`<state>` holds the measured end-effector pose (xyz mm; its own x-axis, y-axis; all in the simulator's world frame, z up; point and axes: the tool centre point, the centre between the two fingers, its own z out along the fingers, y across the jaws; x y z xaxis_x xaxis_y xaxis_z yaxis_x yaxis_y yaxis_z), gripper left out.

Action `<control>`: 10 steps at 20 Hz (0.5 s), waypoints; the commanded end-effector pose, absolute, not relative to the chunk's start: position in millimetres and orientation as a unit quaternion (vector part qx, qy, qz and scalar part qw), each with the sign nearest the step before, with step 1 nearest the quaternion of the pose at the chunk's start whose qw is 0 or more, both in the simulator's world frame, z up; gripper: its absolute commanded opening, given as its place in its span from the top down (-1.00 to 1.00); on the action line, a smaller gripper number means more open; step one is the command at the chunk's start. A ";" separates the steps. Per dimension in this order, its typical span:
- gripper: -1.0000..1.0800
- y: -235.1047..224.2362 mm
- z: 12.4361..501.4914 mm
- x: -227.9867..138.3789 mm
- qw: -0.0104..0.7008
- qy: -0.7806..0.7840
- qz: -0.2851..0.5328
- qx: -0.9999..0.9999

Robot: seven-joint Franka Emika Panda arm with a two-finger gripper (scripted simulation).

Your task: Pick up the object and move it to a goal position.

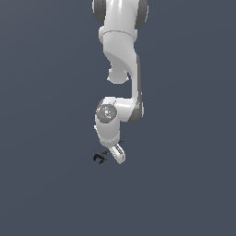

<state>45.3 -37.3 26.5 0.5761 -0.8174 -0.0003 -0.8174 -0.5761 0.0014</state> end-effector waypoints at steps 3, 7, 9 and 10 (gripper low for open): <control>1.00 -36.9 54.1 46.0 0.000 -0.460 0.000 0.888; 1.00 -36.1 90.2 46.4 0.000 -0.460 0.000 0.888; 1.00 -36.1 111.5 46.6 0.000 -0.461 0.000 0.888; 1.00 -35.9 123.0 46.7 0.000 -0.461 0.000 0.888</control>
